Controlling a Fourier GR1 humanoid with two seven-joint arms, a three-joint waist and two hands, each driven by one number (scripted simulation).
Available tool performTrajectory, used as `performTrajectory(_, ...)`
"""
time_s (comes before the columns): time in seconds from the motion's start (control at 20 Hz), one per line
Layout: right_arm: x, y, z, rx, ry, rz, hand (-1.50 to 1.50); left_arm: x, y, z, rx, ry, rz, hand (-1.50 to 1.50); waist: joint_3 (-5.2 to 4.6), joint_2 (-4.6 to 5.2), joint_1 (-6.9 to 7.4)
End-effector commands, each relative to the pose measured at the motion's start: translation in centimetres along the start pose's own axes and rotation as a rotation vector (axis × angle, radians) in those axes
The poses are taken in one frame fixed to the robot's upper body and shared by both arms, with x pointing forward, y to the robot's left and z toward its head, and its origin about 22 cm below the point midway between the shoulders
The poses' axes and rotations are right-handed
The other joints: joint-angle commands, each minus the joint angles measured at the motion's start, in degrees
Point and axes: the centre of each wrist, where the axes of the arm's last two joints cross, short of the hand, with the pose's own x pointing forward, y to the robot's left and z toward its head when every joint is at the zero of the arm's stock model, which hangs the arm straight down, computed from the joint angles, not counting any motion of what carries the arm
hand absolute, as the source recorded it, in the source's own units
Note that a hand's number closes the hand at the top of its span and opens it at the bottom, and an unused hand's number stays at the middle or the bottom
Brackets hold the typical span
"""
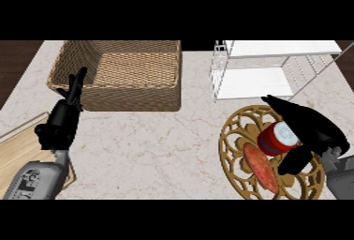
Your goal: Pick the can from the placemat and place it in the tiered shelf
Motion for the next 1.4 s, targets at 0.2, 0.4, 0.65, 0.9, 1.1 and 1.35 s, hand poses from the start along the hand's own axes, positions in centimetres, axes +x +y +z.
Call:
performTrajectory(0.2,-1.4,3.5,-1.7,0.035,-0.006,0.002,-1.5,-2.4,-3.0,1.4,-0.113,0.133,0.071,0.0,-0.84,1.03,-0.23)
performTrajectory(0.4,-1.1,2.6,-1.0,0.023,-0.021,0.007,-1.5,-1.9,-4.0,1.1,-0.125,0.137,0.076,0.0,-0.87,0.85,-0.87)
performTrajectory(0.65,-2.0,5.0,-1.6,0.07,-0.011,0.027,1.5,-1.4,-4.3,1.6,-0.128,0.14,0.076,0.0,-0.84,0.84,-0.63)
performTrajectory(0.9,-1.6,3.0,-2.5,0.065,-0.062,0.157,1.5,-2.5,-3.6,1.4,-0.128,0.147,0.069,0.0,-0.88,1.02,-0.35)
performTrajectory(1.1,-1.3,3.7,-2.3,0.025,-0.087,0.127,1.5,-2.2,-3.3,0.9,-0.104,0.138,0.073,0.0,-0.88,0.87,-0.67)
performTrajectory(1.35,-1.9,3.1,-1.5,-0.022,-0.122,0.088,1.5,-3.3,-4.1,2.8,-0.129,0.156,0.083,0.0,-0.89,0.76,-1.03)
